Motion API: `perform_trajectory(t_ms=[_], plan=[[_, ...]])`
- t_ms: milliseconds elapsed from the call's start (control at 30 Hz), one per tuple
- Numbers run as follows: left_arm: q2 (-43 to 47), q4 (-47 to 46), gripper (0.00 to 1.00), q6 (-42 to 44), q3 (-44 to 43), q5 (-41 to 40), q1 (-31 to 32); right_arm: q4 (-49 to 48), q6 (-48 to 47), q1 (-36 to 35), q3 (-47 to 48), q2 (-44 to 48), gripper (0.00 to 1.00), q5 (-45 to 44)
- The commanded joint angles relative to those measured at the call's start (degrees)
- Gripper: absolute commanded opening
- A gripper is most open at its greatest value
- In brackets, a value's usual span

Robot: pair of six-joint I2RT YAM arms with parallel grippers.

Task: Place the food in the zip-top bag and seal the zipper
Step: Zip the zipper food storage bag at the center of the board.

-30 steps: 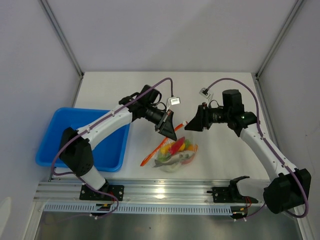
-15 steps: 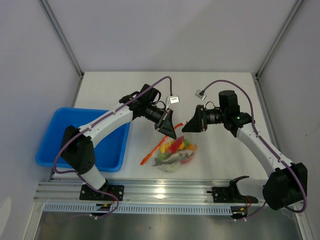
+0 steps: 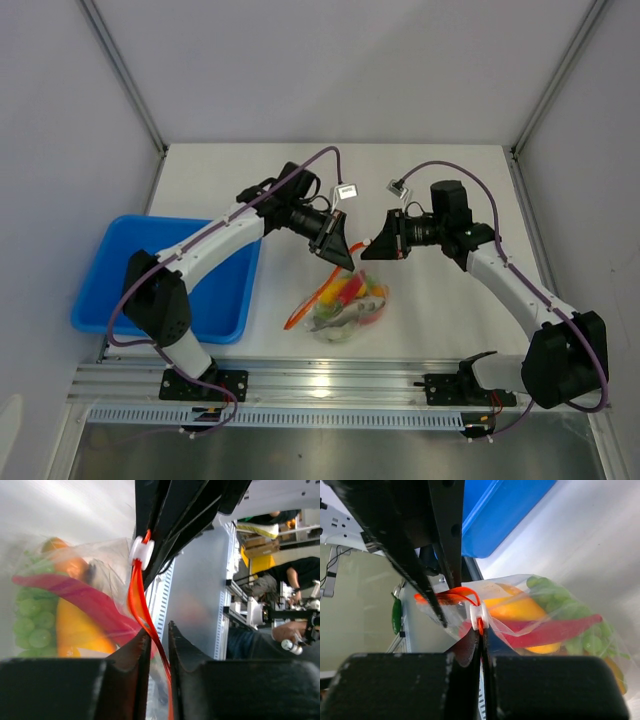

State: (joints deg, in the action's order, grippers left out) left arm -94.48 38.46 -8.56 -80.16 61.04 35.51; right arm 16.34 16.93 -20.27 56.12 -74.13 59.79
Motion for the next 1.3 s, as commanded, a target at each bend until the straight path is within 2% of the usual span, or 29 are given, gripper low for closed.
perform_trajectory(t_ms=[0,167,233,300,433,600,700,867,1100,1200,1233,1267], plan=[[2.10,-4.96,0.26,-4.70,-3.95,-1.53,-0.79,-3.33,1.53,-0.38,2.33,1.53,0.00,-1.87],[3.60,-11.91,0.43,-10.07,-4.74,-4.52,-0.88,-3.24,1.35,-0.73,2.86,1.27,0.00,-0.64],[2.72,-13.14,0.53,-11.30,-5.79,-4.17,-0.96,-2.72,1.00,-1.00,3.12,1.27,0.00,-0.11],[2.19,-14.46,0.57,-13.23,-5.88,-3.47,-1.23,-2.10,0.22,-1.26,3.56,1.18,0.00,0.24],[1.49,-17.89,0.55,-15.17,-5.80,-2.42,-1.67,-1.75,-0.32,-1.26,3.82,1.00,0.00,1.91],[0.17,-19.56,0.37,-15.96,-6.32,-1.36,-2.20,-2.10,-0.14,-1.17,3.82,0.56,0.00,2.96],[-0.53,-20.00,0.31,-16.23,-6.24,-0.48,-2.46,-2.27,0.03,-0.74,3.74,0.48,0.00,3.05],[-1.32,-18.68,0.33,-15.00,-6.15,-0.04,-2.55,-2.45,0.21,-0.03,3.65,0.30,0.00,3.84],[-1.32,-17.36,0.50,-13.33,-5.71,-0.48,-2.55,-3.50,0.82,-0.03,3.30,-0.14,0.00,4.19],[-1.50,-17.36,0.48,-13.33,-5.71,-0.13,-2.46,-3.94,1.09,-0.12,3.38,-0.49,0.00,4.28],[-1.76,-17.54,0.40,-13.59,-5.71,0.05,-2.55,-4.29,1.26,-0.03,3.47,-0.75,0.00,4.28],[-1.94,-17.54,0.38,-13.77,-5.97,0.05,-2.46,-4.47,1.35,-0.03,3.47,-0.75,0.00,4.46]])
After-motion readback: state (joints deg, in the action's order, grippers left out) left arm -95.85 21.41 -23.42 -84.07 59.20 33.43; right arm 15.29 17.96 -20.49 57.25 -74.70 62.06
